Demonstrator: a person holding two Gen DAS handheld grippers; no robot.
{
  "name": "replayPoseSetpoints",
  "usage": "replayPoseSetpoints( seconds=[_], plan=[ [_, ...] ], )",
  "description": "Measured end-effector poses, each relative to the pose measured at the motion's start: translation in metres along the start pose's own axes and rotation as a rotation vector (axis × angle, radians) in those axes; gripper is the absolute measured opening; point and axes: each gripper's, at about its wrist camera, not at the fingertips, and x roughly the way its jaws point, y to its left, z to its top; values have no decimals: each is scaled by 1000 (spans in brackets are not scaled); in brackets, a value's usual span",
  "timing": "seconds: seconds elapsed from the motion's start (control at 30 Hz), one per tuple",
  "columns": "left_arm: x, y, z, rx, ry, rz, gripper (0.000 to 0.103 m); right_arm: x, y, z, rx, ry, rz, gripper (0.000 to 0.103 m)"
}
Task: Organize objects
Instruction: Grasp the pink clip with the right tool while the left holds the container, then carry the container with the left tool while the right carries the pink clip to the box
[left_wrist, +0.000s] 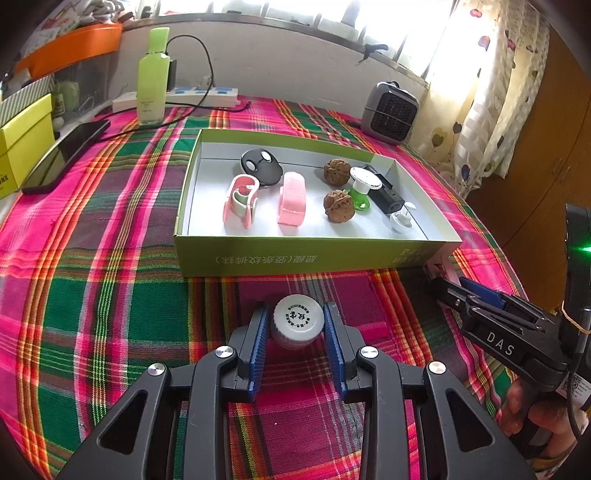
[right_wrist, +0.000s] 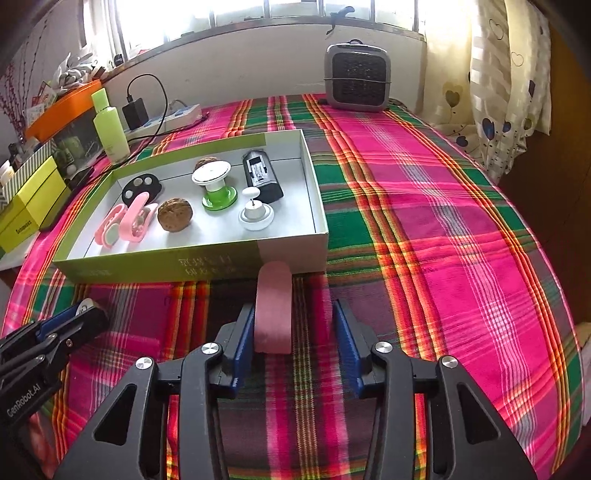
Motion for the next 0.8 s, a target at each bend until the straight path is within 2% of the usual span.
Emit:
replayPoseSetpoints(
  seconds=[0.4, 0.8],
  plan=[
    [1, -6, -1, 29, 2, 27, 28, 4, 2, 3, -60, 4, 26, 41],
    [2, -9, -1, 39, 3, 48, 28, 3, 1, 2, -83, 3, 28, 31]
  ],
)
